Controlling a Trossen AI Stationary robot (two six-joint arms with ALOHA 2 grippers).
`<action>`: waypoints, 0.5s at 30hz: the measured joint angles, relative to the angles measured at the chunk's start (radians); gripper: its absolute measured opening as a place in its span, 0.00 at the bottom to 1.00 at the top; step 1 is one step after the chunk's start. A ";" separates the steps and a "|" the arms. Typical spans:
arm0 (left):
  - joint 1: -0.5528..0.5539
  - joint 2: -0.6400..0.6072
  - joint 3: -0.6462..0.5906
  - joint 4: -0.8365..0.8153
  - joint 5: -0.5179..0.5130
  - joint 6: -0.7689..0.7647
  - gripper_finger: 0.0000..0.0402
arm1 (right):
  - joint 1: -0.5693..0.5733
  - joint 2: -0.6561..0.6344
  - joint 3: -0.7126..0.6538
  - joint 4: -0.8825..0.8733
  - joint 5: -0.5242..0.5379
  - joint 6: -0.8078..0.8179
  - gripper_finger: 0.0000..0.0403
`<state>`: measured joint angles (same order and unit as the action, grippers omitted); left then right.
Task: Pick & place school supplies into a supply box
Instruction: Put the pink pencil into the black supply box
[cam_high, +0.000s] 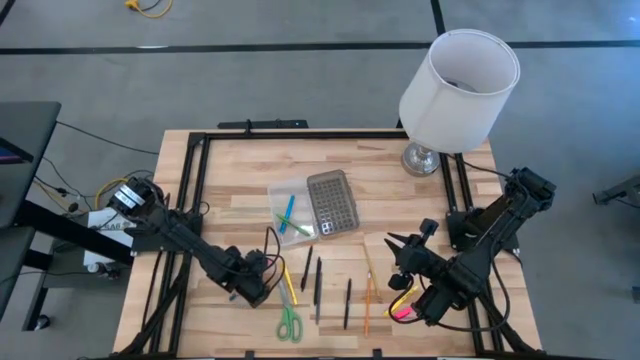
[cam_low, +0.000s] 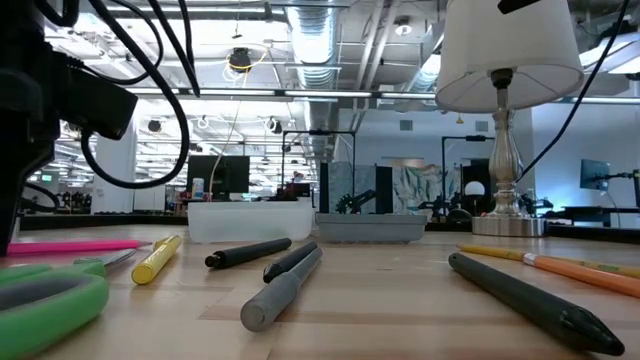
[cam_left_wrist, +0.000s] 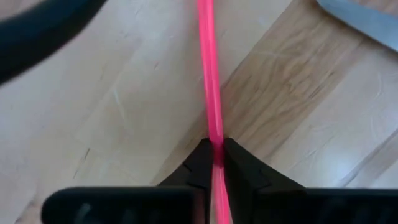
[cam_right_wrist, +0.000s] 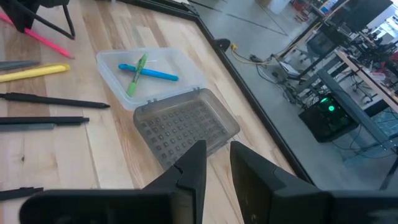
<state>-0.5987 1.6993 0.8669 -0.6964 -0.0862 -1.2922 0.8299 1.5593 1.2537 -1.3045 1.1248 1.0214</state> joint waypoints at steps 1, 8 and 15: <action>0.007 0.000 0.000 0.000 0.005 0.009 0.03 | 0.000 0.000 0.000 0.000 0.000 0.000 0.17; 0.036 -0.001 0.000 0.000 0.031 0.016 0.05 | 0.000 0.000 0.000 0.003 0.000 0.000 0.17; 0.040 -0.001 0.000 0.004 -0.020 0.000 0.04 | 0.000 0.000 0.000 0.003 0.000 0.000 0.17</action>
<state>-0.5589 1.6984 0.8673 -0.6928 -0.1066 -1.2924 0.8297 1.5589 1.2533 -1.3014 1.1244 1.0212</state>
